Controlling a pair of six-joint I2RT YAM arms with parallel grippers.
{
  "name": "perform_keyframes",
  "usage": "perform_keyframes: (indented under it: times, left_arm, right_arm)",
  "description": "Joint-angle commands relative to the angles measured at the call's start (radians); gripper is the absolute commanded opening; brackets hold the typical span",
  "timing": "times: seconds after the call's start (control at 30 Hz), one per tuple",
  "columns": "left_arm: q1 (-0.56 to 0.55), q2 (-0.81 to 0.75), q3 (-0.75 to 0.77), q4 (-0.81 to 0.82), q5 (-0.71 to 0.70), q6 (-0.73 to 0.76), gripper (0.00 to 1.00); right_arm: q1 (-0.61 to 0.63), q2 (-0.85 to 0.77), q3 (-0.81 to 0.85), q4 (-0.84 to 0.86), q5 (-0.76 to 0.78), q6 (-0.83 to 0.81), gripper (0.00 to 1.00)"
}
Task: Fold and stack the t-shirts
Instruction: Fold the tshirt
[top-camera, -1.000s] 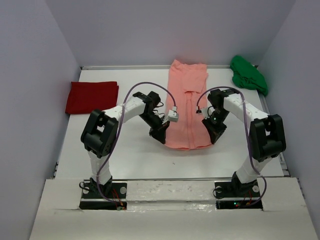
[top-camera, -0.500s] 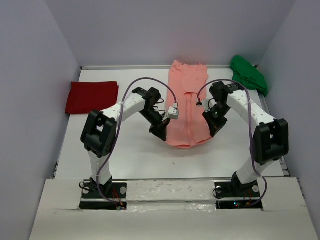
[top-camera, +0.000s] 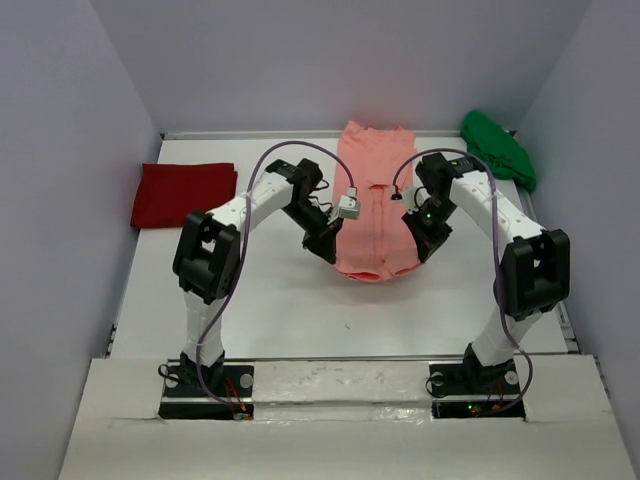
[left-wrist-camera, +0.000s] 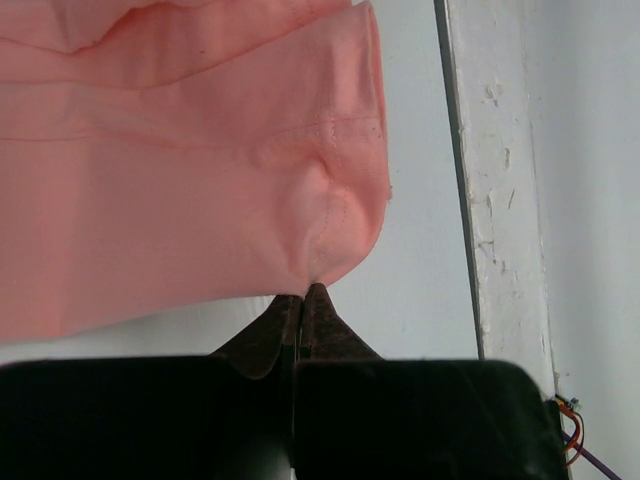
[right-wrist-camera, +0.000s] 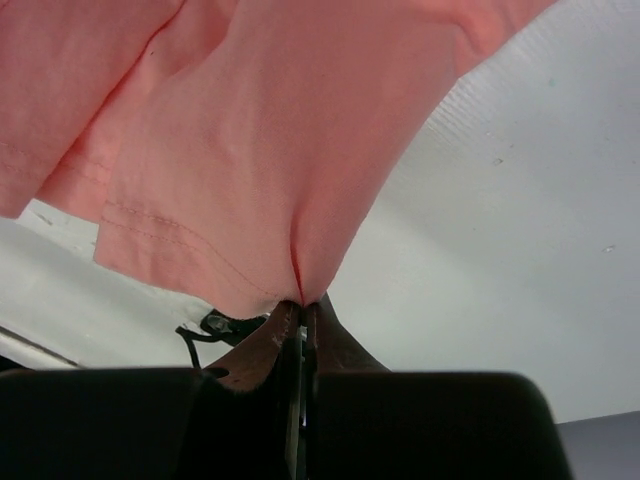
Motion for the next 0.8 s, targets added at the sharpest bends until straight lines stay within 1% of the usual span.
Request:
perform_keyframes:
  times: [0.0, 0.2, 0.27, 0.6, 0.77]
  left_arm:
    - [0.026, 0.008, 0.074, -0.03, 0.021, -0.031, 0.0]
    - [0.057, -0.006, 0.096, 0.088, -0.009, -0.169, 0.0]
    - [0.061, 0.008, 0.119, 0.096, -0.02, -0.194, 0.0]
    - [0.072, 0.065, 0.206, 0.128, -0.049, -0.266, 0.0]
    - [0.084, 0.097, 0.261, 0.139, -0.066, -0.303, 0.0]
  right_arm:
    - [-0.006, 0.006, 0.059, 0.029, 0.05, 0.022, 0.0]
    - [-0.006, 0.022, 0.091, 0.068, 0.114, 0.041, 0.0]
    - [-0.006, 0.032, 0.116, 0.081, 0.136, 0.049, 0.0]
    - [-0.006, 0.093, 0.232, 0.118, 0.217, 0.069, 0.0]
    - [-0.006, 0.148, 0.292, 0.124, 0.246, 0.069, 0.0]
